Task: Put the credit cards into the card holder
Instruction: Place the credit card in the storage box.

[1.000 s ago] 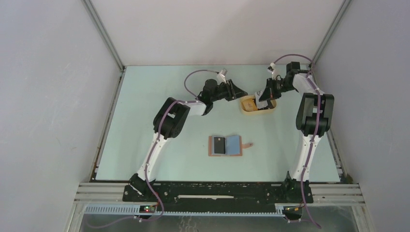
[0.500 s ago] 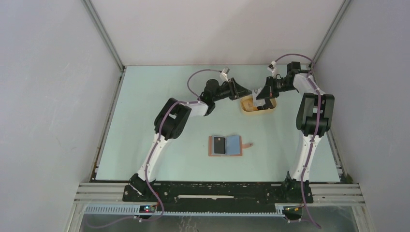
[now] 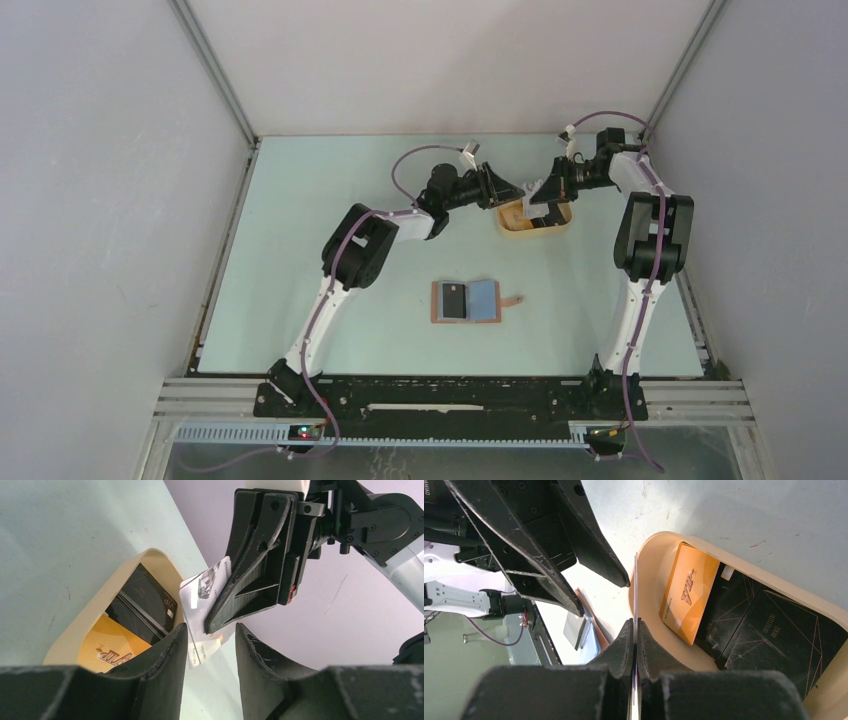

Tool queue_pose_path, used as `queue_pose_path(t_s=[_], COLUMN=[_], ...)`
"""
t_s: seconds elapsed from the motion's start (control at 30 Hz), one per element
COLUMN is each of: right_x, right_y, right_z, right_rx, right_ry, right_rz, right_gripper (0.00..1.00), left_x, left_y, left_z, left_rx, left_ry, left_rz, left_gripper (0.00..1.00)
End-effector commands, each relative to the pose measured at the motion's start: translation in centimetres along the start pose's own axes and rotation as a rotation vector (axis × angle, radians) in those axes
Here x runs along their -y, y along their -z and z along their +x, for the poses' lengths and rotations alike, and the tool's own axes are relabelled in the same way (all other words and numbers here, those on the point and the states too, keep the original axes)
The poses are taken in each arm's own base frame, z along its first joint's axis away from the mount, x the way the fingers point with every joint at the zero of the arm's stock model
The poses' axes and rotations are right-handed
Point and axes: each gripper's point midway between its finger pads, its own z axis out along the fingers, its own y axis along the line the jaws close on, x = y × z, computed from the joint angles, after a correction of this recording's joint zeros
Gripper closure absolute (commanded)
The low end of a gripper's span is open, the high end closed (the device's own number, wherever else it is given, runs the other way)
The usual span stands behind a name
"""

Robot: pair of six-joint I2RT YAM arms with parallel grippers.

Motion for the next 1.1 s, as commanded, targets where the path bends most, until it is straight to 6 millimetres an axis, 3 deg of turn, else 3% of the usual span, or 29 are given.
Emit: queue_pose_path(t_s=[0.0,0.63,1.07], right_x=[-1.0,-1.6,-1.8], right_y=[0.7,1.4,1.4], right_z=[-1.4,-1.5,-1.6], right_rx=[0.037,0.075,0.082], right_ry=[0.009,-0.072,-0.103], right_rz=[-0.036,-0.127,-0.171], right_gripper=[0.96,0.96,0.96], left_x=[0.9,1.6,2.8], left_y=[-0.8,-0.2,-0.3], left_z=[-0.5,1.3,1.7], left_rx=[-0.002,-0.066,-0.116], left_ry=[-0.016,0.017,0.039], left_rz=[0.019,0.089,0.17], left_gripper=[0.55,0.55,0.67])
